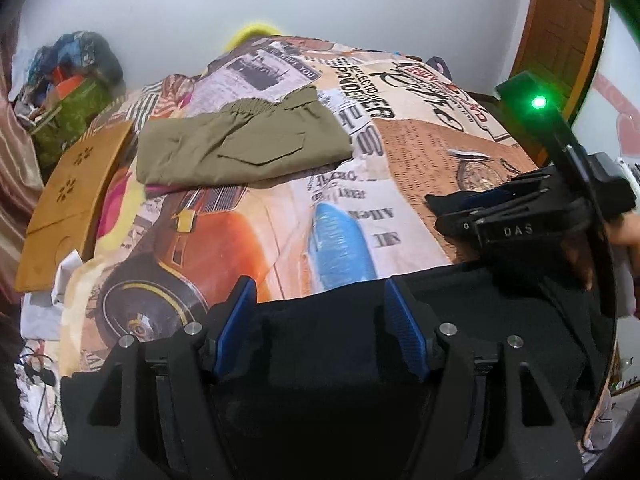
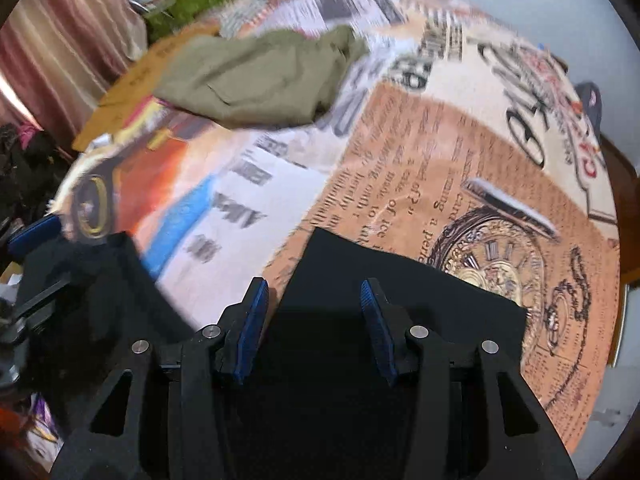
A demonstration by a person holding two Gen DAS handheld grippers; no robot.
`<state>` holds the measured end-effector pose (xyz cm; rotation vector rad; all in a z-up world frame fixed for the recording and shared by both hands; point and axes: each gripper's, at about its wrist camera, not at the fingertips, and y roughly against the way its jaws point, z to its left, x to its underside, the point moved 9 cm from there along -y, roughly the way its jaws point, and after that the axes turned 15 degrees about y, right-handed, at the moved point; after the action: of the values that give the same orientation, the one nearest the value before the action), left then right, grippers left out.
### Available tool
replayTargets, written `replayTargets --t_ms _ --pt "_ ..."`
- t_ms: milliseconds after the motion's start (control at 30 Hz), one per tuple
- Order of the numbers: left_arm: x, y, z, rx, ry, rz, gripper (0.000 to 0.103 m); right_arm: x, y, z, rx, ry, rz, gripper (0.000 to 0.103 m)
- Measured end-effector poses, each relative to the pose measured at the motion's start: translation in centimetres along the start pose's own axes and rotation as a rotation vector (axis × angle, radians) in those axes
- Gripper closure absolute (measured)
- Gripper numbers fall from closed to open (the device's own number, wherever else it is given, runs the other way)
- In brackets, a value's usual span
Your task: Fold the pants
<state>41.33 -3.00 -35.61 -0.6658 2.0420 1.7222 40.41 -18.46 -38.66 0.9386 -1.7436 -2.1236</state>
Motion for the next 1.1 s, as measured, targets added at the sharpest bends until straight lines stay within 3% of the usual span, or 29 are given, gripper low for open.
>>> replayTargets --t_ms 167,267,333,500,633,833,1000,1100 --pt "0.1 -1.0 0.4 0.013 0.015 0.004 0.037 0.3 -0.8 -0.9 -0.041 -0.019 0.021 0.059" --pt "0.0 -1.3 0.4 0.019 0.022 -0.001 0.037 0.4 -0.8 -0.9 -0.019 -0.014 0.020 0.072" --pt "0.0 -1.4 0.3 0.019 0.026 -0.001 0.037 0.4 -0.7 -1.0 0.002 -0.013 0.016 0.089" --pt "0.2 -1.0 0.0 0.017 0.013 0.008 0.037 0.0 0.2 -1.6 0.021 -0.026 -0.015 0.096" --pt "0.4 0.0 -1.0 0.012 -0.030 0.007 0.037 0.7 4.2 -2.0 0.025 -0.064 -0.113 0.097" --pt "0.7 1.8 -4.4 0.050 -0.077 0.011 0.037 3.8 13.9 -3.1 0.065 -0.116 -0.292 0.097" --pt "1.1 2.6 -8.7 0.109 -0.115 0.054 0.037 9.1 20.4 -4.6 0.118 -0.204 -0.396 0.097" --pt "1.7 2.7 -11.7 0.129 -0.171 0.074 0.037 12.8 22.0 -5.4 0.160 -0.248 -0.413 0.097"
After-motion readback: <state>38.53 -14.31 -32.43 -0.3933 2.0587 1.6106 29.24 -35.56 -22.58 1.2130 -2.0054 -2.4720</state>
